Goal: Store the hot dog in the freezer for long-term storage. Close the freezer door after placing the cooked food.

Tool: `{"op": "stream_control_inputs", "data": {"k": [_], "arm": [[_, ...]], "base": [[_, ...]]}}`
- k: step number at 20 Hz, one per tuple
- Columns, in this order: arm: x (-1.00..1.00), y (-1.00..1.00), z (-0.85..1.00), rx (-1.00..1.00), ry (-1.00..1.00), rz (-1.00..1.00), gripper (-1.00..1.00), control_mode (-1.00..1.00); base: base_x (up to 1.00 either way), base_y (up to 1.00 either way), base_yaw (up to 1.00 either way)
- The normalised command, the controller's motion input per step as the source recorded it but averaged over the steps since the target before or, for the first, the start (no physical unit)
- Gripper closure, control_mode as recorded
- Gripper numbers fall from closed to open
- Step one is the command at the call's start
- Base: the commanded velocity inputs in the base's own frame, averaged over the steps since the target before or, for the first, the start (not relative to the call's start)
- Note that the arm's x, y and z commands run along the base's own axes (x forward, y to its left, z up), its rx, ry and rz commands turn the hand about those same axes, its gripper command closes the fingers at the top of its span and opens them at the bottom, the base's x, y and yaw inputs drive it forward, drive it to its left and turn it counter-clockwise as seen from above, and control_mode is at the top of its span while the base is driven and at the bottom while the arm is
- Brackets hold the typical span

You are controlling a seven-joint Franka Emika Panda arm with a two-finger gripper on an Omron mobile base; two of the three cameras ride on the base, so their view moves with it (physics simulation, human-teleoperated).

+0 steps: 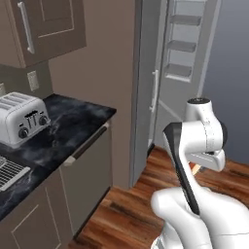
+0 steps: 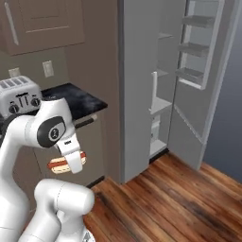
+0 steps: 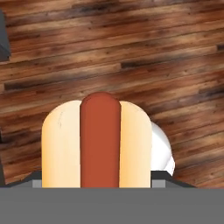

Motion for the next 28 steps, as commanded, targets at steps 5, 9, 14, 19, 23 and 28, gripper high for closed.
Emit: {"op": "stream_control_inputs", "data": {"k": [5, 9, 14, 19, 23, 28], "arm": [[0.0, 0.0, 0.0, 0.0, 0.0, 0.0, 1.0, 1.0], [0.0, 0.0, 0.0, 0.0, 0.0, 0.0, 1.0, 1.0], [0.0, 0.0, 0.0, 0.0, 0.0, 0.0, 1.0, 1.0], [0.0, 0.0, 0.0, 0.0, 0.0, 0.0, 1.0, 1.0], [0.0, 0.0, 0.0, 0.0, 0.0, 0.0, 1.0, 1.0], [0.0, 0.0, 0.0, 0.0, 0.0, 0.0, 1.0, 1.0]], "base": [[0.19, -0.38, -0.13], [0.48, -0.73, 0.2], [0.66, -0.81, 0.31], [0.58, -0.59, 0.32], [0.38, -0.77, 0.39], [0.23, -0.67, 0.38]]}}
